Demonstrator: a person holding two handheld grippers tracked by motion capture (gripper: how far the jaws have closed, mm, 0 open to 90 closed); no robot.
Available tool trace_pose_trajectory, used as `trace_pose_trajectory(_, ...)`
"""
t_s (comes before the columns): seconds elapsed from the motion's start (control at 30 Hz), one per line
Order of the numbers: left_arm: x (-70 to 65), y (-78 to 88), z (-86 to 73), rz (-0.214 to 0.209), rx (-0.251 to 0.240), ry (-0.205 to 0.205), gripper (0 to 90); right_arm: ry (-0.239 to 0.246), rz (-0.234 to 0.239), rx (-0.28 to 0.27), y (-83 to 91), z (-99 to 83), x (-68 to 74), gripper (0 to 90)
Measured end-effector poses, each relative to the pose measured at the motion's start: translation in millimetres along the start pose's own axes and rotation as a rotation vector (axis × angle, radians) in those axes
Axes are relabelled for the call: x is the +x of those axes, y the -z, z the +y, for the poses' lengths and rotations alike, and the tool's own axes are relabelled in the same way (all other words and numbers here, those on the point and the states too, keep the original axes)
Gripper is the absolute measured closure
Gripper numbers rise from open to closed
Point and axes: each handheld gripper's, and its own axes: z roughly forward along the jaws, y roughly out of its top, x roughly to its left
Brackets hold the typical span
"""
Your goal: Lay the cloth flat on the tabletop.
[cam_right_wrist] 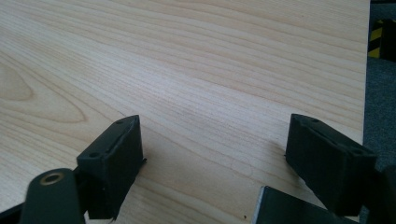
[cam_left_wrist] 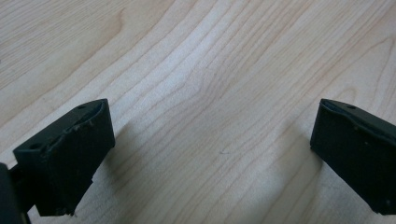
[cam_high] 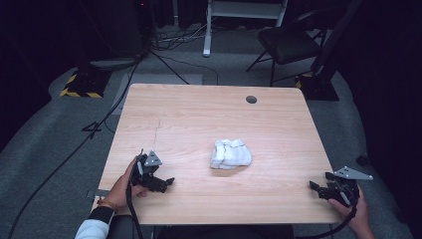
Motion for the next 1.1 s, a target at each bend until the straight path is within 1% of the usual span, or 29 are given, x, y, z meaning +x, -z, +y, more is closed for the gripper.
trace_pose_trajectory(0.1, 0.9, -1.6, 2.0, -0.013, 0.0, -0.022, 0.0, -0.001, 0.001, 0.0, -0.1, 0.1, -0.1, 19.1)
trace_pose_trajectory(0.2, -0.9, -2.2, 2.6, -0.012, -0.001, -0.02, 0.3, 0.0, 0.002, 0.0, -0.4, 0.5, 0.1, 19.1)
trace_pose_trajectory(0.3, -1.8, -1.9, 2.2, -0.014, -0.005, -0.032, 0.8, 0.019, 0.019, 0.005, -2.1, 2.5, 0.2, 19.2)
trace_pose_trajectory(0.37, -4.3, -1.0, 2.1, -0.02, -0.011, -0.052, 2.7, 0.025, 0.02, 0.006, -3.9, 4.5, -0.2, 19.3)
trace_pose_trajectory(0.4, -5.4, -1.8, 2.2, -0.024, -0.013, -0.048, 2.7, 0.029, 0.025, 0.006, -5.2, 5.6, -0.1, 19.3)
trace_pose_trajectory(0.43, -5.4, -2.2, 3.1, -0.033, -0.009, -0.058, 2.7, 0.035, 0.027, 0.009, -6.3, 7.1, 0.0, 19.3)
trace_pose_trajectory(0.5, -7.0, -3.2, 4.0, -0.037, -0.01, -0.062, 2.6, 0.039, 0.03, 0.02, -6.9, 9.3, 0.6, 19.3)
trace_pose_trajectory(0.53, -7.8, -3.7, 4.7, -0.044, -0.008, -0.069, 2.6, 0.064, 0.023, 0.068, -7.2, 16.3, 1.9, 22.7)
trace_pose_trajectory(0.57, -8.9, -5.3, 6.3, -0.055, -0.008, -0.082, 2.3, 0.08, 0.028, 0.072, -7.8, 19.7, 3.1, 26.4)
trace_pose_trajectory(0.63, -9.9, -6.7, 8.0, -0.059, -0.003, -0.084, 1.7, 0.103, 0.057, 0.051, -9.6, 25.9, 6.4, 24.4)
trace_pose_trajectory(0.67, -10.2, -7.6, 8.7, -0.06, -0.004, -0.083, 1.4, 0.111, 0.061, 0.042, -10.3, 29.3, 8.5, 25.3)
trace_pose_trajectory(0.73, -11.3, -9.1, 10.4, -0.063, -0.002, -0.084, 1.2, 0.134, 0.089, 0.023, -11.3, 41.8, 14.7, 27.8)
trace_pose_trajectory(0.77, -11.7, -9.7, 11.2, -0.062, -0.002, -0.087, 1.2, 0.155, 0.103, 0.017, -12.1, 49.1, 18.8, 29.6)
trace_pose_trajectory(0.83, -12.5, -10.5, 12.0, -0.064, -0.002, -0.084, 1.2, 0.205, 0.103, 0.019, -15.4, 65.4, 29.2, 31.6)
trace_pose_trajectory(0.87, -13.1, -11.3, 12.9, -0.064, -0.001, -0.088, 1.2, 0.205, 0.103, 0.019, -15.4, 65.4, 29.2, 31.6)
trace_pose_trajectory(0.9, -14.2, -12.1, 13.7, -0.067, -0.003, -0.086, 1.2, 0.25, 0.119, 0.019, -20.8, 83.7, 43.0, 33.8)
trace_pose_trajectory(0.97, -15.6, -13.1, 14.8, -0.064, -0.003, -0.085, 1.2, 0.268, 0.141, 0.008, -26.4, 98.4, 53.9, 35.1)
trace_pose_trajectory(1.0, -16.0, -13.4, 15.1, -0.063, -0.003, -0.086, 1.2, 0.281, 0.155, -0.003, -30.4, 109.2, 62.5, 35.6)
trace_pose_trajectory(1.03, -16.6, -13.7, 15.4, -0.063, -0.003, -0.085, 1.2, 0.289, 0.17, -0.011, -32.7, 115.3, 68.3, 36.3)
trace_pose_trajectory(1.1, -17.4, -14.0, 15.8, -0.063, -0.002, -0.083, 1.2, 0.32, 0.201, -0.029, -39.9, 130.8, 85.1, 36.5)
